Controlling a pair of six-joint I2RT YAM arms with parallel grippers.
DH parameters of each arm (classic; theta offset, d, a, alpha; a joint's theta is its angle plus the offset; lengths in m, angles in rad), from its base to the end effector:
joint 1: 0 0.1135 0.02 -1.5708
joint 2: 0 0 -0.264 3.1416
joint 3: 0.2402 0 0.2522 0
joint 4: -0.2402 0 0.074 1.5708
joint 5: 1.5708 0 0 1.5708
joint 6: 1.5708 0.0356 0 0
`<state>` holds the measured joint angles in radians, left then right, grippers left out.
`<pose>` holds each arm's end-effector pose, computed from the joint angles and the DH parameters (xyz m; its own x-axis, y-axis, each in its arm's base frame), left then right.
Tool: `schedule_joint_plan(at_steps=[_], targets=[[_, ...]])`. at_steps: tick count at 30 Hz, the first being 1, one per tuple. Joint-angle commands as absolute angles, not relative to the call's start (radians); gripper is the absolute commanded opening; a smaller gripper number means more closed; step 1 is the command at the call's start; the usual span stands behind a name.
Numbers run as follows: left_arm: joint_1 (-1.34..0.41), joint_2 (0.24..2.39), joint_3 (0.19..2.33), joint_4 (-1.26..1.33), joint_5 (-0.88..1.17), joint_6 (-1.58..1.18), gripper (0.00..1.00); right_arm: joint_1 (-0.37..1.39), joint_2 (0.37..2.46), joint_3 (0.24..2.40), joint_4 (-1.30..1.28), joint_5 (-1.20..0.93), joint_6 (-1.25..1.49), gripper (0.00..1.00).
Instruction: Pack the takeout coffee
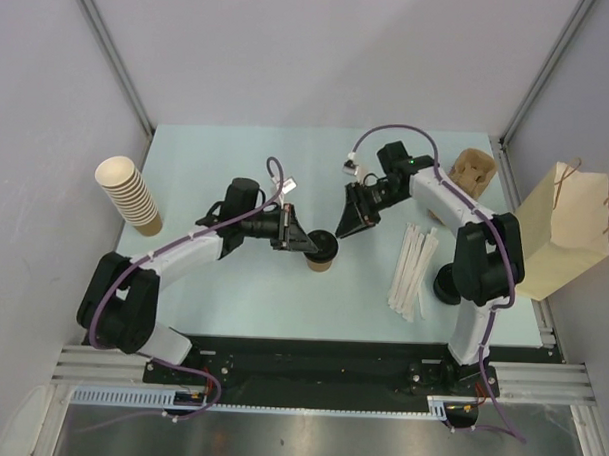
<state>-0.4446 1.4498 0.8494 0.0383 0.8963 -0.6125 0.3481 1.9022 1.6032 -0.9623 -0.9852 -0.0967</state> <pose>0.2639 -0.1565 0.2354 -0.8911 0.0268 -0.4530 0.4313 0.3605 -0.8270 0.3529 0.1596 0.2591 -0.8499 -0.3652 -0.3798 -0.5116 0.3996 0.7607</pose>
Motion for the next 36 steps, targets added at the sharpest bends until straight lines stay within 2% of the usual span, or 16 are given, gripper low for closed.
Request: schedule_joint_plan(at_steps=[1, 7, 19, 36], targets=[[-0.453, 1.480, 0.900, 0.090, 0.959, -0.644, 0.00, 0.394, 1.801, 1.522, -0.684, -1.045, 0.126, 0.30], [-0.451, 1.545, 0.902, 0.136, 0.965, -0.672, 0.00, 0.425, 1.835, 1.500, -0.611, -1.037, 0.198, 0.22], [-0.423, 1.623, 0.881, 0.230, 0.985, -0.704, 0.00, 0.465, 1.904, 1.500, -0.620, -0.991, 0.173, 0.20], [-0.357, 1.775, 0.810, 0.210, 0.963, -0.684, 0.00, 0.468, 2.040, 1.499, -0.646, -0.940, 0.140, 0.20]])
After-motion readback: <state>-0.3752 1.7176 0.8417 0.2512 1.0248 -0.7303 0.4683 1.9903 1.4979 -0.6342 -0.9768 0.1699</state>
